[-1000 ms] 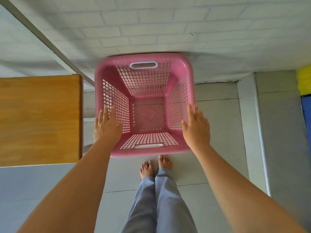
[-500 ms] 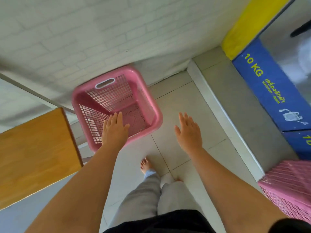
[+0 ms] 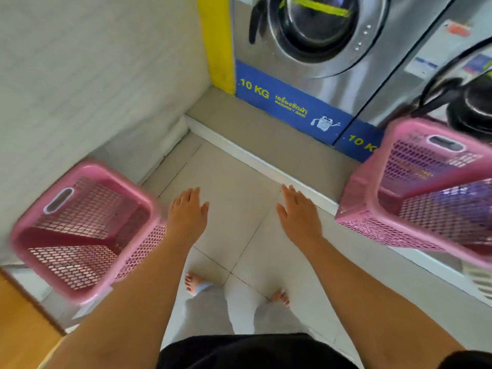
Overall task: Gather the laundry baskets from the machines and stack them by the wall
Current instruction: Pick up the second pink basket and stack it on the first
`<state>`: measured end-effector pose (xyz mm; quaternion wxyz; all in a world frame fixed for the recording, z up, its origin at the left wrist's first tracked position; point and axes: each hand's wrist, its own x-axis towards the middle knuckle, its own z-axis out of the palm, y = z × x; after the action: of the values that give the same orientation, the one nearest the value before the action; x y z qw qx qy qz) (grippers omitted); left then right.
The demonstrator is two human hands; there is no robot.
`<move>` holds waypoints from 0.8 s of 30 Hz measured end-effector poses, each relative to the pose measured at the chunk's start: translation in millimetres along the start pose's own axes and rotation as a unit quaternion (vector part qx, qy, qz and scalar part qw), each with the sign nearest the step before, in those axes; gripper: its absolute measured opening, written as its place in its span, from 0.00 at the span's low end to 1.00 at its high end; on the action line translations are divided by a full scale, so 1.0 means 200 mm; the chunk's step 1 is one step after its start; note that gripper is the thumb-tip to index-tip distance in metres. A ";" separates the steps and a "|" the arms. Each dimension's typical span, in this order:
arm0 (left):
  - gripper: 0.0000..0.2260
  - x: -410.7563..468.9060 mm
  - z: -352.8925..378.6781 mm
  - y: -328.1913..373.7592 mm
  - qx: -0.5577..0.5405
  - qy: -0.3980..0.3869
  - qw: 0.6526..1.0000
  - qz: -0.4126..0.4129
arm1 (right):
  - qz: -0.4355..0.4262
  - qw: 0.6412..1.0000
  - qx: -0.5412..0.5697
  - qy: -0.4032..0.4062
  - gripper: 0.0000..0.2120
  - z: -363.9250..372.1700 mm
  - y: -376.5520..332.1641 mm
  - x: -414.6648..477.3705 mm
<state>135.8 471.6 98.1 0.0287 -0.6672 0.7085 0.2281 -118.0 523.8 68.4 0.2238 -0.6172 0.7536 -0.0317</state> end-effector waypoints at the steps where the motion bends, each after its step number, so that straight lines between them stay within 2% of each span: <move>1: 0.25 -0.01 0.03 0.12 0.001 -0.006 1.000 0.014 | 0.013 1.000 0.003 0.016 0.26 -0.04 0.11 -0.05; 6: 0.25 -0.03 0.18 0.67 0.016 -0.032 0.995 0.089 | 0.100 0.992 0.026 0.072 0.24 -0.22 0.63 -0.30; 12: 0.24 0.01 0.35 1.25 0.027 -0.059 0.982 0.180 | 0.215 0.966 0.071 0.122 0.26 -0.33 1.10 -0.50; 17: 0.23 0.12 0.45 1.61 0.034 -0.076 0.971 0.223 | 0.295 0.935 0.113 0.158 0.26 -0.41 1.39 -0.53; 24: 0.23 0.36 0.56 2.00 0.032 -0.111 0.965 0.237 | 0.374 0.889 0.159 0.211 0.19 -0.56 1.71 -0.43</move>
<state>-285.3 447.7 86.8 0.0735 -0.4493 0.8458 0.2779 -462.3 660.4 82.8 0.1499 -0.2248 0.9429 -0.1948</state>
